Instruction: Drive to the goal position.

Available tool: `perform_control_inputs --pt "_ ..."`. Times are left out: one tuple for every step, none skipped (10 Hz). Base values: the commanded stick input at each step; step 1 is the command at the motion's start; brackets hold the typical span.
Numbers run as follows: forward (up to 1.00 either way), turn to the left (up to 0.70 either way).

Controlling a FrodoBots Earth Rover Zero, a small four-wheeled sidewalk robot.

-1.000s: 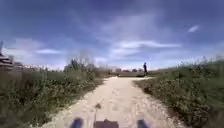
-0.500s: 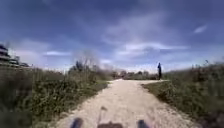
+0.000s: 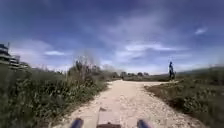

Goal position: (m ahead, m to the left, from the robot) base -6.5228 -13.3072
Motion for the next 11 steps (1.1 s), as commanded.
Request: perform_control_inputs --pt "1.0 0.0" --pt "1.0 0.0" --pt "1.0 0.0" --pt "1.0 0.0" --pt "1.0 0.0" --pt "1.0 0.0" --pt "1.0 0.0" --pt "1.0 0.0" --pt "1.0 0.0" --pt "1.0 -0.32" --pt "1.0 -0.09"
